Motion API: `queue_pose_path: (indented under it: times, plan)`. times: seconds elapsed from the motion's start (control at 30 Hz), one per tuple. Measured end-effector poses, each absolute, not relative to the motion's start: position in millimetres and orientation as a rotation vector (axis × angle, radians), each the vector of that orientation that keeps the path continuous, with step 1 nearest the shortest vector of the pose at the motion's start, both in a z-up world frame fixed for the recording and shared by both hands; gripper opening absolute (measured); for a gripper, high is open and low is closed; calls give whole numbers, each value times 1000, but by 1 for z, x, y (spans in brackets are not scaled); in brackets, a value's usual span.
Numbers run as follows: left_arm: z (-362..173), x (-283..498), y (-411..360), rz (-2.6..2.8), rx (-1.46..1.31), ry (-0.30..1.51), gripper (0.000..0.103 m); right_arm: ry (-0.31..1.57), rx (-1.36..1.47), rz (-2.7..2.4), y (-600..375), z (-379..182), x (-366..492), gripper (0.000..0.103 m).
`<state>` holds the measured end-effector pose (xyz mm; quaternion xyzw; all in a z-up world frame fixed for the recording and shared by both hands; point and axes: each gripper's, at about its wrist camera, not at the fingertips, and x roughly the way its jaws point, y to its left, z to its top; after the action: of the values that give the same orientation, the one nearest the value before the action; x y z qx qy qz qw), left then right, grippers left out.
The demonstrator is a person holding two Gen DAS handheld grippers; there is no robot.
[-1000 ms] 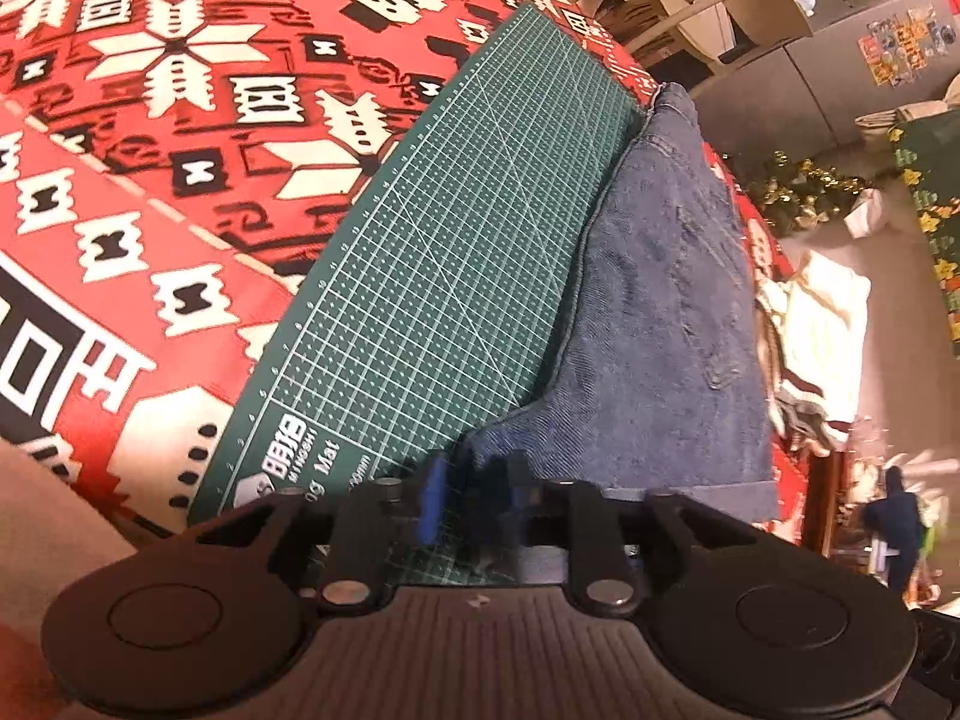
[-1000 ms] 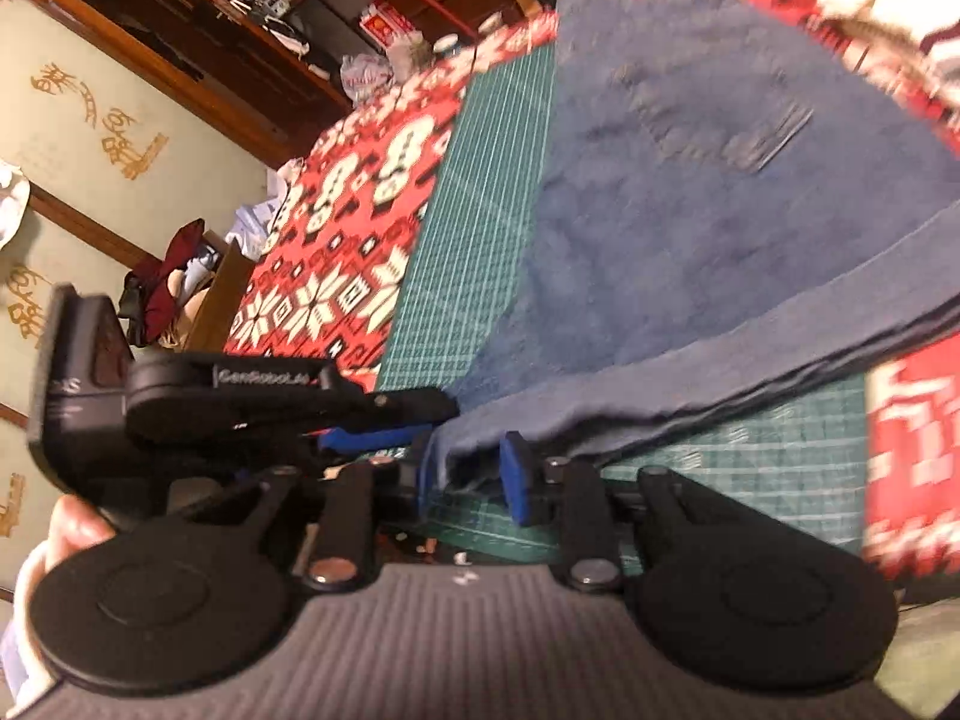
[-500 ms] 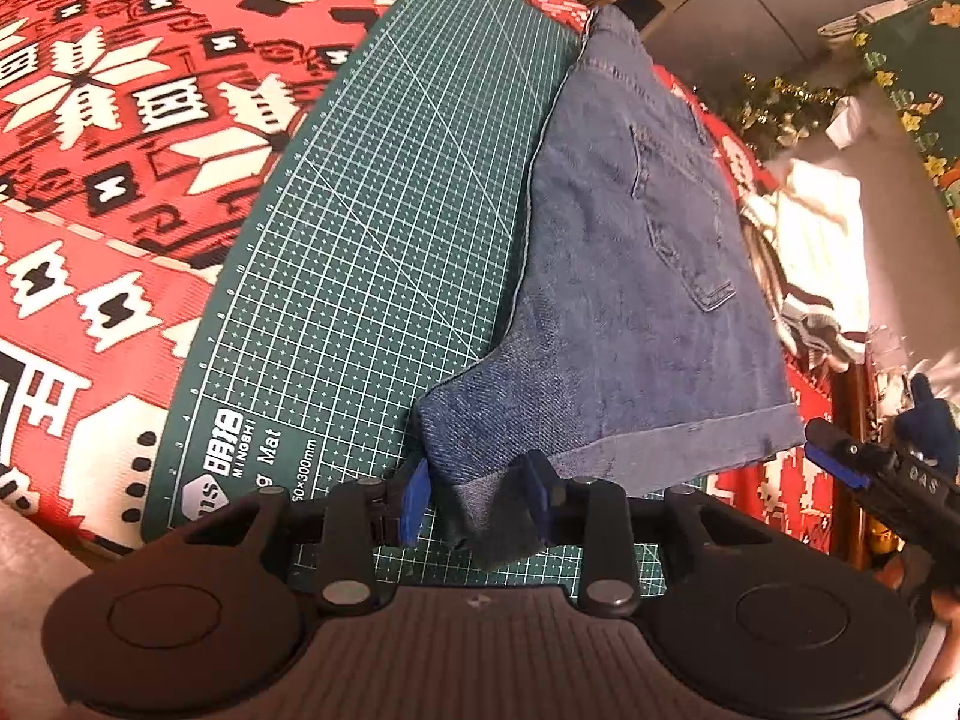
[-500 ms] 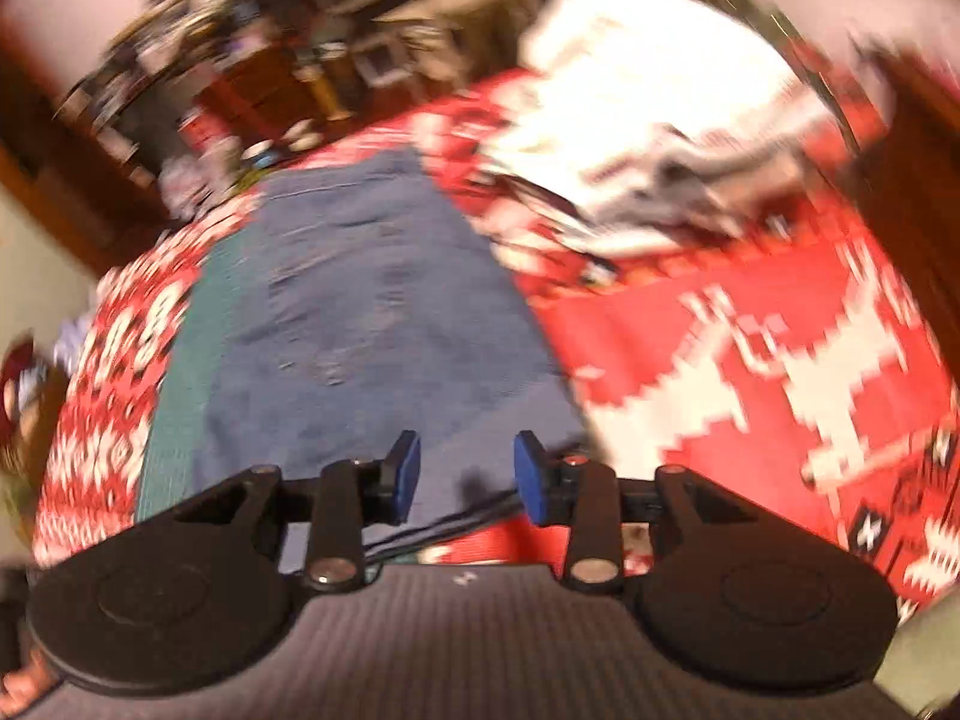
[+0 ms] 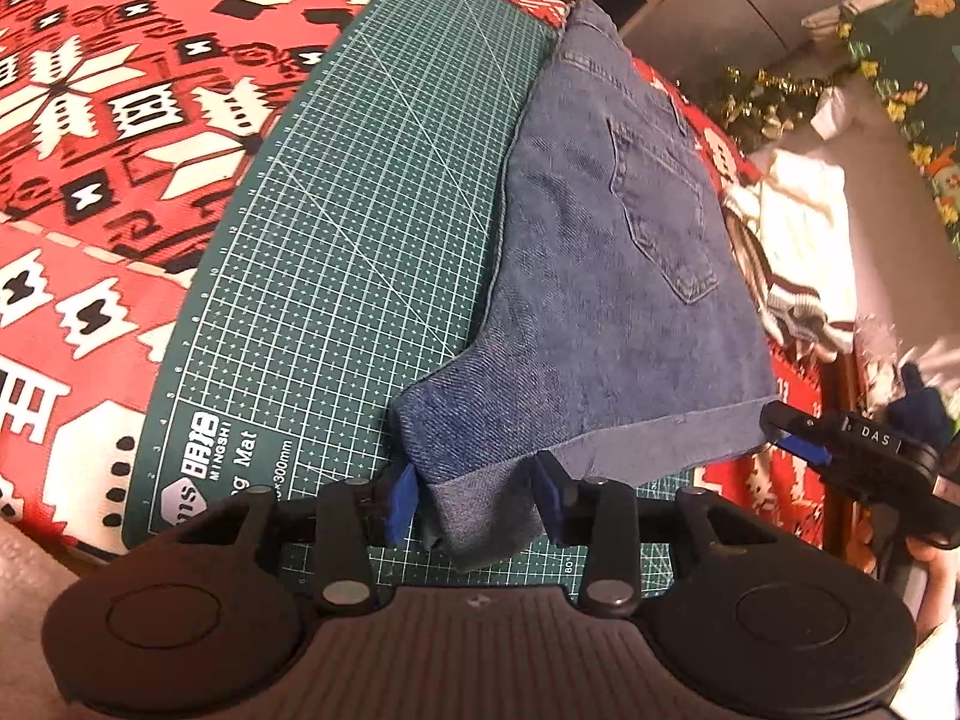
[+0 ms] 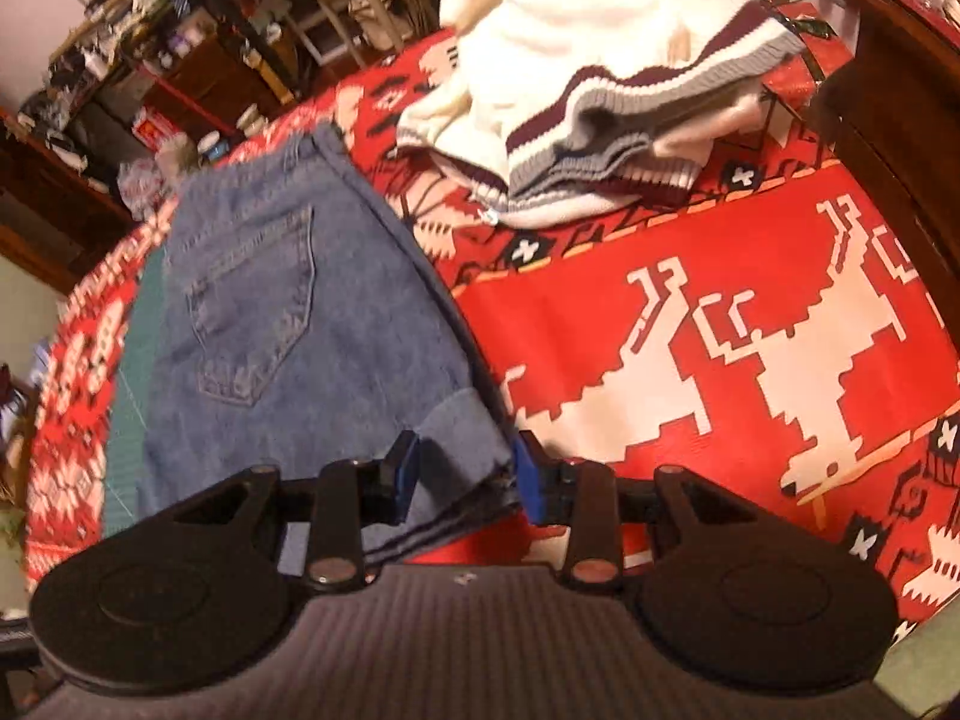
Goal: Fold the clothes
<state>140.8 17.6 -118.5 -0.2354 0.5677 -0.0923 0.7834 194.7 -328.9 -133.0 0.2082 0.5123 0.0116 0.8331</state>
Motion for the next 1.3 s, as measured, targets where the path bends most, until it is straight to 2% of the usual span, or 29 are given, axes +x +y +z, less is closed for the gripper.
queue_pose_path:
  times: [0.2, 0.27, 0.3, 0.47, 0.83, 1.13, 1.23, 1.3]
  plan:
    - [-118, 139, 8, -189, -436, 1215, 39, 1114, 377, 10, -320, -145, 201, 39]
    - [-118, 139, 4, -185, -410, 1205, 26, 1111, 349, 18, -316, -143, 200, 30]
    - [-118, 139, 3, -186, -400, 1201, 25, 1111, 340, 25, -313, -142, 200, 19]
    - [-112, 138, 3, -165, -378, 1186, 18, 1097, 379, 31, -315, -134, 191, 12]
    - [-55, 165, 54, -66, -304, 1179, 16, 1156, 525, 111, -276, -102, 148, 11]
    - [-60, 154, 81, -64, -317, 1252, 16, 1175, 432, 110, -234, -89, 99, 11]
    - [-61, 148, 81, -38, -273, 1255, 18, 1168, 371, 86, -226, -83, 96, 13]
    - [-57, 143, 83, -36, -251, 1233, 20, 1158, 346, 60, -225, -77, 94, 20]
